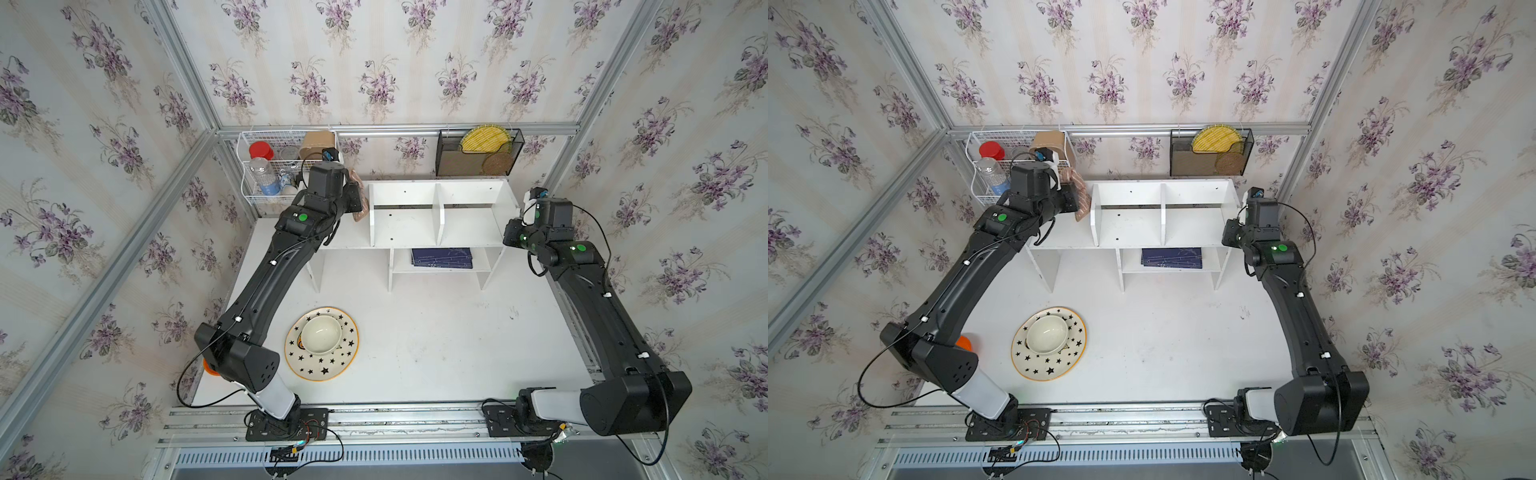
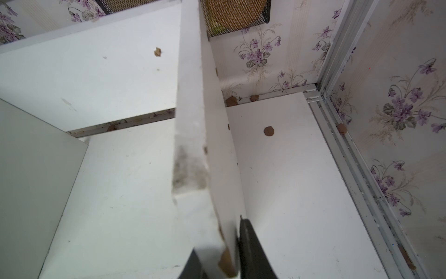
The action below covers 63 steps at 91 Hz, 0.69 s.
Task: Wipe the bookshelf clean with a cloth
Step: Wipe the dust from the shelf.
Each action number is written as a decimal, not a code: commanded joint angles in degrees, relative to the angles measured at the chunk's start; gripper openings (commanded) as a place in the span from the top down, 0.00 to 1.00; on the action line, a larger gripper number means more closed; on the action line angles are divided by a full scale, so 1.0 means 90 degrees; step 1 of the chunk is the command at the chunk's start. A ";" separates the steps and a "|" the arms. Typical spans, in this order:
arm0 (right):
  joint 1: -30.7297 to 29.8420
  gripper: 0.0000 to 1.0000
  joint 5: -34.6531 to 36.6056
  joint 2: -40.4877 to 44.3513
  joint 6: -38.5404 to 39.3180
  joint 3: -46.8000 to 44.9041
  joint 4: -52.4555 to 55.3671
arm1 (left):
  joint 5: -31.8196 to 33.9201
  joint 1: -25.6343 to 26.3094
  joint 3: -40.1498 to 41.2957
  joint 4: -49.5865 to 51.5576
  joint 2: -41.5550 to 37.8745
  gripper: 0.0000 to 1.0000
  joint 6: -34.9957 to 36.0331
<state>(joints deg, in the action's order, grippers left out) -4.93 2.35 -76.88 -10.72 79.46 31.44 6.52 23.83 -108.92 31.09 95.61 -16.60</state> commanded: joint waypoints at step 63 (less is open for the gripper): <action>0.0011 0.95 0.0326 -0.0012 -0.0492 0.0036 0.0097 | 0.0261 -0.1721 0.0688 0.0391 -0.0983 1.00 -0.0224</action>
<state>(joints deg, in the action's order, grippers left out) -4.93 2.50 -76.97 -10.72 79.79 32.01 10.72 8.60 -103.26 35.79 87.05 -18.35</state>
